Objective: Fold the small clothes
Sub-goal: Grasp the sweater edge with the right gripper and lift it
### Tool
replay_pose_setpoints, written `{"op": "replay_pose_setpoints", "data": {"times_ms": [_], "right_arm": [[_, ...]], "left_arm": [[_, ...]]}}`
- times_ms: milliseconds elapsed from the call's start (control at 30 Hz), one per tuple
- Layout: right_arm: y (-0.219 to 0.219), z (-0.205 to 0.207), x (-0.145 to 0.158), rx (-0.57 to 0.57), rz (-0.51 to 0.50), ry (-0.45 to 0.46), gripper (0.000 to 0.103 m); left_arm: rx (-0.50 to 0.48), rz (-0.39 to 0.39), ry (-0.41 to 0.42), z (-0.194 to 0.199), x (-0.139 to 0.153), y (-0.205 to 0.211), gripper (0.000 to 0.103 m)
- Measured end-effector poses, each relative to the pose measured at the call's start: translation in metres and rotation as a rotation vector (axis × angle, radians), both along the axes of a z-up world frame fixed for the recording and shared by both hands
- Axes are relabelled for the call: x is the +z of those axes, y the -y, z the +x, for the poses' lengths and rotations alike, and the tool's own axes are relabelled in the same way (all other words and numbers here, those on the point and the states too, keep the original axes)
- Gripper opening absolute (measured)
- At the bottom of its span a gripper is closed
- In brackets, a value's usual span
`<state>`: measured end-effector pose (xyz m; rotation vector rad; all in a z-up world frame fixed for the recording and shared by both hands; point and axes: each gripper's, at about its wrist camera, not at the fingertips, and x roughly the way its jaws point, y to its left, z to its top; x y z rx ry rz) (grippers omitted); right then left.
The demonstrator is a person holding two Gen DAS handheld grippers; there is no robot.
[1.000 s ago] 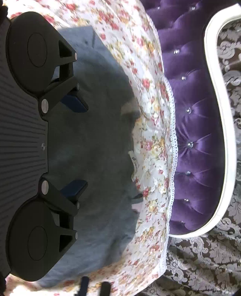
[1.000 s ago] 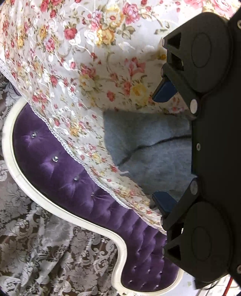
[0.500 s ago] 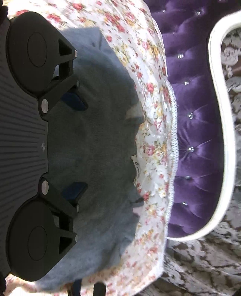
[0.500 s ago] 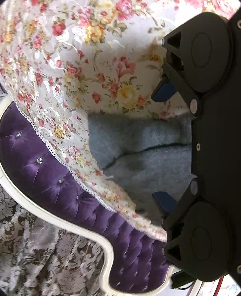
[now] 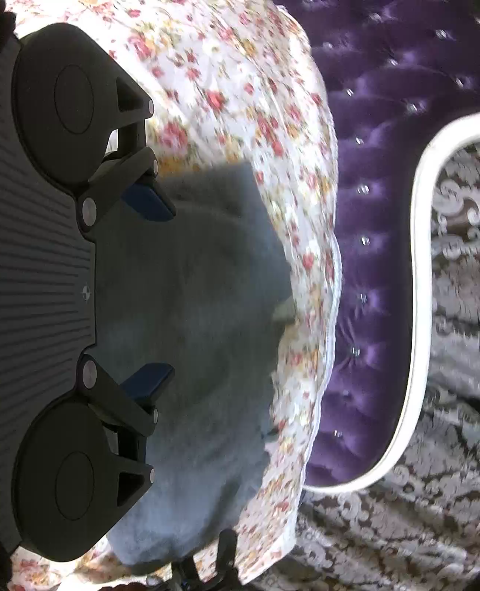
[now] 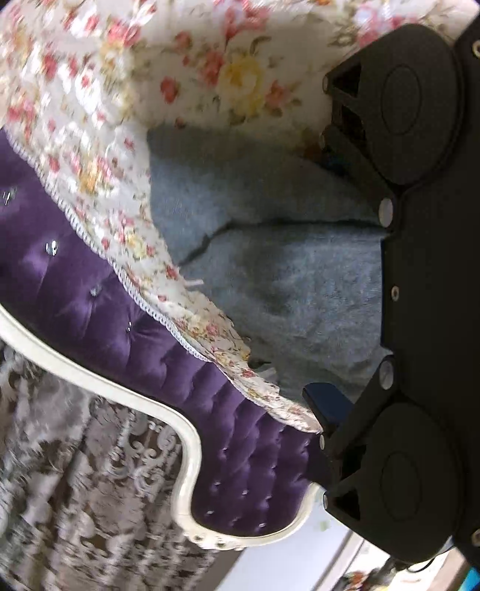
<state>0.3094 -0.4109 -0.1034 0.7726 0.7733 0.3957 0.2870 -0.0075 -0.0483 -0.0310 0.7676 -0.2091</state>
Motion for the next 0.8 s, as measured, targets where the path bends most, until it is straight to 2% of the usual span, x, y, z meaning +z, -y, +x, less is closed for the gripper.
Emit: {"op": "replay_pose_setpoints", "data": {"times_ms": [133,200,267,333,567,700,800], "right_arm": [[-0.004,-0.001,0.002,0.001,-0.043,0.017,0.101],[-0.007,-0.003,0.003,-0.024,-0.085,0.014,0.084],[-0.013,-0.004,0.001,-0.059,-0.142,0.005,0.048],[-0.019,-0.006,0.0,-0.091,-0.202,0.011,0.032],[-0.036,-0.014,0.031,-0.143,-0.32,0.018,0.027],[-0.063,-0.006,0.066,-0.117,-0.421,0.028,0.027],[-0.088,0.002,0.091,-0.078,-0.448,0.053,0.027]], "left_arm": [[0.055,-0.021,-0.02,0.006,-0.006,-0.024,0.084],[0.079,-0.031,-0.012,0.01,-0.009,-0.035,0.084],[0.104,-0.034,-0.028,0.012,-0.01,-0.043,0.084],[0.094,-0.034,-0.054,0.016,-0.006,-0.052,0.084],[0.134,-0.03,0.004,0.013,0.016,-0.079,0.084],[0.164,-0.037,0.024,0.014,0.023,-0.09,0.084],[0.181,-0.06,0.019,0.014,0.026,-0.097,0.084]]}}
